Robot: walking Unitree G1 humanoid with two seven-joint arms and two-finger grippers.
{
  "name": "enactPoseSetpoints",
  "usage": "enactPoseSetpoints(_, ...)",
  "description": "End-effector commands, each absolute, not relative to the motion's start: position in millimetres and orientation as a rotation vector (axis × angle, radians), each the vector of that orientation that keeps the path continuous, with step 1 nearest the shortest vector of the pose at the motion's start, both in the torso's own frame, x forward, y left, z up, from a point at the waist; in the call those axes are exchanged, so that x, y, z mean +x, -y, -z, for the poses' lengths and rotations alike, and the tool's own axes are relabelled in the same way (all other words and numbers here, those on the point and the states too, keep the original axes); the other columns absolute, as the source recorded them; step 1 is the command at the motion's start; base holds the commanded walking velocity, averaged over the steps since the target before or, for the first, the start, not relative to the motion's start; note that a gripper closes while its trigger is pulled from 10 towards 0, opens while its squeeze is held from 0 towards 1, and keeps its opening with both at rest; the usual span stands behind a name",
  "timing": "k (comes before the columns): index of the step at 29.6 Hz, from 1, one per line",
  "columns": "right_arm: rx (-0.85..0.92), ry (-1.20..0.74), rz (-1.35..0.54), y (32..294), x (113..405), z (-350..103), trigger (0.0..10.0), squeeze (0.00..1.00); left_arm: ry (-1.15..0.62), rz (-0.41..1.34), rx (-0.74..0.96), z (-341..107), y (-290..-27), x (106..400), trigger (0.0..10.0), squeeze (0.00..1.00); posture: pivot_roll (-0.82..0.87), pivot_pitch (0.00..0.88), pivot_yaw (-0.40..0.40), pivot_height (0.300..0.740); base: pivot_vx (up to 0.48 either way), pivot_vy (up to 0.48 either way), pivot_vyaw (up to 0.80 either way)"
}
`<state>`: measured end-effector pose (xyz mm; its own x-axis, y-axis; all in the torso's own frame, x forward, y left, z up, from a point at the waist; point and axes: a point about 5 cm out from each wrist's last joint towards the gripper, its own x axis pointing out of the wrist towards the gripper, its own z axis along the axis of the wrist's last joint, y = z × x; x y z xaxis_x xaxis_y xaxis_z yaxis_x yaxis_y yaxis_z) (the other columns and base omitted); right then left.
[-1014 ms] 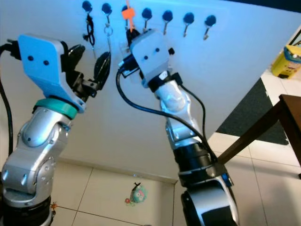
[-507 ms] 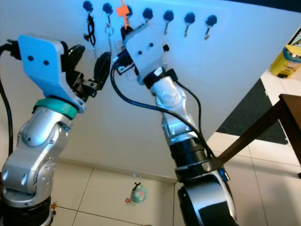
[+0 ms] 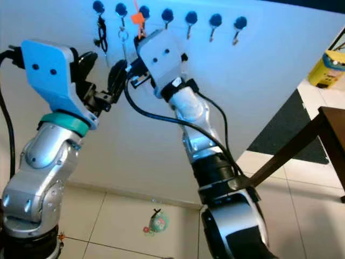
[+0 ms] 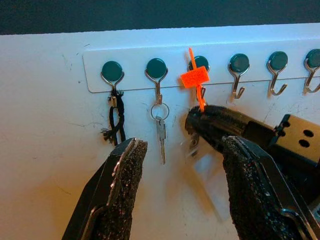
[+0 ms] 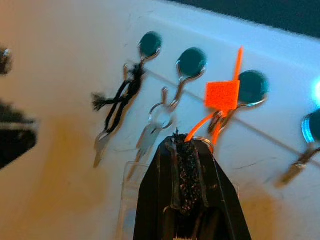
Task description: Hang keys on a hook
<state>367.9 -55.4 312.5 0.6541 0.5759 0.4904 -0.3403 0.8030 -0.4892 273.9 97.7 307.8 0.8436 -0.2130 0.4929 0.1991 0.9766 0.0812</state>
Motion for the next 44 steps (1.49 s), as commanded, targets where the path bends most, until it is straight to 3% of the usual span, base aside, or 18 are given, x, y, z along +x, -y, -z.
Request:
enactPoseSetpoints(1, -0.397, 0.661, -0.593, 44.9, 367.9, -312.0, 10.0, 0.00, 0.509, 0.224, 0.021, -304.7, -96.0, 272.1, 10.0, 0.00, -0.08, 0.099, 0.032, 0.740, 0.000, 0.000, 0.00)
enactPoseSetpoints(20, -0.373, 0.604, -0.565, 47.4, 364.2, -282.0, 10.0, 0.00, 0.503, 0.228, 0.019, -304.0, -95.5, 272.4, 10.0, 0.00, -0.09, 0.104, 0.038, 0.740, 0.000, 0.000, 0.00)
enactPoseSetpoints(21, -0.370, 0.601, -0.557, 48.7, 364.5, -280.7, 10.0, 0.60, 0.503, 0.229, 0.018, -304.0, -95.3, 272.5, 10.0, 0.00, -0.09, 0.104, 0.038, 0.740, 0.000, 0.000, 0.00)
enactPoseSetpoints(22, -0.368, 0.599, -0.552, 49.5, 364.8, -280.2, 10.0, 0.60, 0.503, 0.229, 0.018, -304.1, -95.3, 272.6, 10.0, 0.00, -0.09, 0.104, 0.038, 0.740, 0.000, 0.000, 0.00)
enactPoseSetpoints(23, -0.354, 0.601, -0.549, 50.8, 364.9, -281.4, 10.0, 1.00, 0.503, 0.229, 0.018, -304.0, -95.4, 272.8, 10.0, 0.00, -0.09, 0.104, 0.038, 0.740, 0.000, 0.000, 0.00)
enactPoseSetpoints(31, -0.313, 0.620, -0.542, 54.2, 363.6, -287.7, 10.0, 1.00, 0.501, 0.229, 0.020, -303.4, -95.4, 272.6, 10.0, 0.00, -0.09, 0.103, 0.039, 0.740, 0.000, 0.000, 0.00)
enactPoseSetpoints(32, -0.280, 0.623, -0.553, 55.2, 361.6, -289.2, 10.0, 0.00, 0.499, 0.230, 0.021, -303.1, -95.3, 272.5, 10.0, 0.00, -0.09, 0.103, 0.040, 0.740, 0.000, 0.000, 0.00)
enactPoseSetpoints(35, -0.081, 0.592, -0.682, 61.3, 339.9, -277.9, 10.0, 0.00, 0.483, 0.230, 0.037, -297.6, -96.9, 272.1, 10.0, 0.00, -0.09, 0.108, 0.040, 0.740, 0.000, 0.000, 0.00)
enactPoseSetpoints(41, -0.025, 0.558, -0.681, 72.3, 325.5, -263.7, 10.0, 0.00, 0.459, 0.225, 0.054, -290.6, -100.5, 271.3, 10.0, 0.00, -0.09, 0.111, 0.045, 0.740, 0.000, 0.000, 0.00)
enactPoseSetpoints(44, -0.011, 0.529, -0.578, 93.7, 311.2, -250.0, 10.0, 0.00, 0.385, 0.208, 0.087, -270.1, -110.8, 272.2, 10.0, 0.00, -0.10, 0.110, 0.056, 0.740, 0.000, 0.000, 0.00)
